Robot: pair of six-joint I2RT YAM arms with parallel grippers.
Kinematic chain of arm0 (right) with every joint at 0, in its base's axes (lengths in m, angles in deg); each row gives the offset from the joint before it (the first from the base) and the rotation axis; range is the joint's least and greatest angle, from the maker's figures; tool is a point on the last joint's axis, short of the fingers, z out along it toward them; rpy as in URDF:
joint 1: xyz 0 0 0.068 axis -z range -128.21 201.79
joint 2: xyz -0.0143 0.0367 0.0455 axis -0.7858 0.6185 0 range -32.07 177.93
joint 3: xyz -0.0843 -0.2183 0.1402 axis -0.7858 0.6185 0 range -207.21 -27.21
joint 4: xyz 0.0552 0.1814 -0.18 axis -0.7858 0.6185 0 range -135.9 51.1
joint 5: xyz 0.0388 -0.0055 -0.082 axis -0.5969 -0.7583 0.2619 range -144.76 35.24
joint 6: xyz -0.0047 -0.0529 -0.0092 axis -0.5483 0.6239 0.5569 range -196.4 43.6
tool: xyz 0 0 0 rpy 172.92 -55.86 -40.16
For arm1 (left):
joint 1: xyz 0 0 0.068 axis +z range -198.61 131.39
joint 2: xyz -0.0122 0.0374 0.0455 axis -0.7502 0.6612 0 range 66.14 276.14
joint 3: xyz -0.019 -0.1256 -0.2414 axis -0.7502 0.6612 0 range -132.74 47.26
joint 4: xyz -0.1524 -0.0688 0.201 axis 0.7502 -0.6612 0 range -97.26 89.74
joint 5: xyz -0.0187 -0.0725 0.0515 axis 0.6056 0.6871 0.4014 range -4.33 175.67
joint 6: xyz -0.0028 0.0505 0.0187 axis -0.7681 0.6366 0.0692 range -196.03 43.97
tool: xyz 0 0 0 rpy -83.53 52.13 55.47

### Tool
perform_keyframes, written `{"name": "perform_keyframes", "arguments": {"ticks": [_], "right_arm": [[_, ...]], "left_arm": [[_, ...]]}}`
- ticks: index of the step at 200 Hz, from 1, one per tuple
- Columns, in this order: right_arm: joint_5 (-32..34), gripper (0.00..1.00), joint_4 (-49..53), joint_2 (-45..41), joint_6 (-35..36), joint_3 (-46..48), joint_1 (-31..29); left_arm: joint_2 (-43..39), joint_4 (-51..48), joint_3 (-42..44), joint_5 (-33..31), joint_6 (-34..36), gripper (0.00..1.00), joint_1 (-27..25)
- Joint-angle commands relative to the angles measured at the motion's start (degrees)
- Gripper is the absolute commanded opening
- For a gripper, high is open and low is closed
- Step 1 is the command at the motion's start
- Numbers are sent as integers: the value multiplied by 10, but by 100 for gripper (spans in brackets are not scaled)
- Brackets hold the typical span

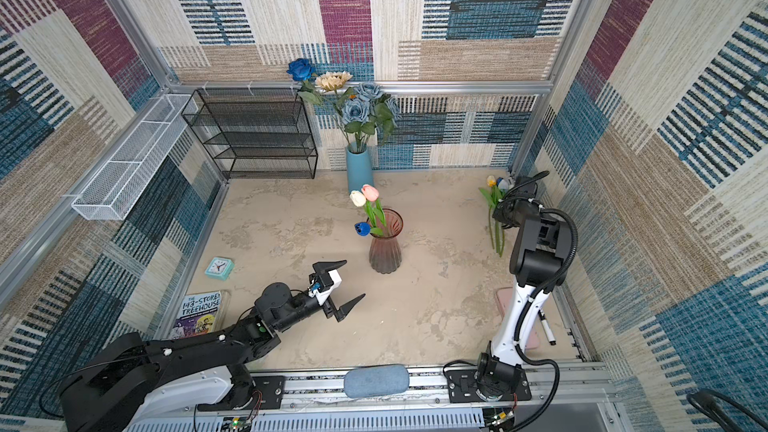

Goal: Arrange the flowers into the vase
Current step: 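Lower the right gripper over the remaining tulips and grasp a stem, then lift the white tulip and carry it toward the pink vase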

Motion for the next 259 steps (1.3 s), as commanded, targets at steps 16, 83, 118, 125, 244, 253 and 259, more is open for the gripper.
{"name": "perform_keyframes", "arguments": {"ticks": [16, 83, 118, 125, 244, 253, 259], "right_arm": [[-25, 31, -15, -3, 5, 0, 0], [-35, 22, -18, 7, 15, -1, 0], [-44, 15, -16, 4, 21, -4, 0], [-51, 14, -17, 1, 22, -5, 0], [-73, 3, -31, -91, 12, 42, -1], [-77, 2, -33, -103, 11, 48, -2], [-80, 2, -36, -112, 10, 54, -4]], "left_arm": [[1, 7, -4, 9, 3, 100, 0], [-1, 5, -4, 10, 3, 100, 0], [0, 5, -4, 11, 2, 100, -1], [0, 5, -4, 11, 2, 100, -1], [-1, 6, -4, 11, 3, 100, -1], [-1, 6, -4, 10, 2, 100, -1], [-1, 6, -3, 10, 2, 100, -1]]}}
